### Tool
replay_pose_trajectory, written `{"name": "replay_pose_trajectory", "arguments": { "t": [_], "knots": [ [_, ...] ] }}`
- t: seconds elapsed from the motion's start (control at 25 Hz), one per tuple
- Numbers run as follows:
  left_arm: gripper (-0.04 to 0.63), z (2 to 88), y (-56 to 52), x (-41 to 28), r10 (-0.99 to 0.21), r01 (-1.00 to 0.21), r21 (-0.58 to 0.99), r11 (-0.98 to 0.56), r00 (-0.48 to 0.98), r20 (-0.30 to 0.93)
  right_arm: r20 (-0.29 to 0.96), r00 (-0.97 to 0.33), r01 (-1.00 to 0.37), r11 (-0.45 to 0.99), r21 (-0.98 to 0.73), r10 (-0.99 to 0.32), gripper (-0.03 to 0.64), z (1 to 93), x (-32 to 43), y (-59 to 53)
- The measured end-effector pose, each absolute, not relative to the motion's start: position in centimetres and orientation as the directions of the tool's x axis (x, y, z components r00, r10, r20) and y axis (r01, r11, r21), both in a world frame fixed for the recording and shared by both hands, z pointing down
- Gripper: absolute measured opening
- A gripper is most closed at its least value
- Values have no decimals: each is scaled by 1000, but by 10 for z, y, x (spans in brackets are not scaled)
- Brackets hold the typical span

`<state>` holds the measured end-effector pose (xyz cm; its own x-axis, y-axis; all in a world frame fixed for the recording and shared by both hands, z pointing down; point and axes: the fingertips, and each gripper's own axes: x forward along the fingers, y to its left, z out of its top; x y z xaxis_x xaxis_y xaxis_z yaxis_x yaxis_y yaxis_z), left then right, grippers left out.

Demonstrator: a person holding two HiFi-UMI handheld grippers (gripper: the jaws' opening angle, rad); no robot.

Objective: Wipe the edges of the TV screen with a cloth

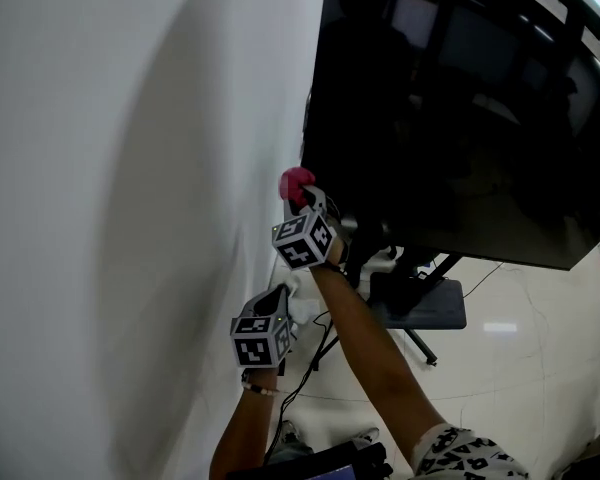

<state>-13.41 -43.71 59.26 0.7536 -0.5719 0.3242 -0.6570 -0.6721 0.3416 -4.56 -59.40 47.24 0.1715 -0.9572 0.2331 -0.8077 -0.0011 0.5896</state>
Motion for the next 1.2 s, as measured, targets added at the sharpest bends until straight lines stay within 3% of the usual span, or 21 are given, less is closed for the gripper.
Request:
{"name": "replay_pose_trajectory", "arguments": {
  "t": [0.44,0.96,1.08,1.2],
  "knots": [
    [-12,634,-428,-152,-557,-671,364,-646,740,378,399,157,-885,50,463,-903,129,607,-41,-596],
    [-12,635,-425,-158,-530,-669,361,-650,739,415,525,123,-938,74,340,-842,127,669,-38,-584],
    [-12,642,-423,-148,-512,-658,363,-659,747,424,513,135,-952,32,304,-848,127,671,-20,-580],
    [-12,643,-423,-143,-502,-653,367,-662,750,430,426,168,-947,-26,320,-889,127,645,-9,-576]
  ]
}}
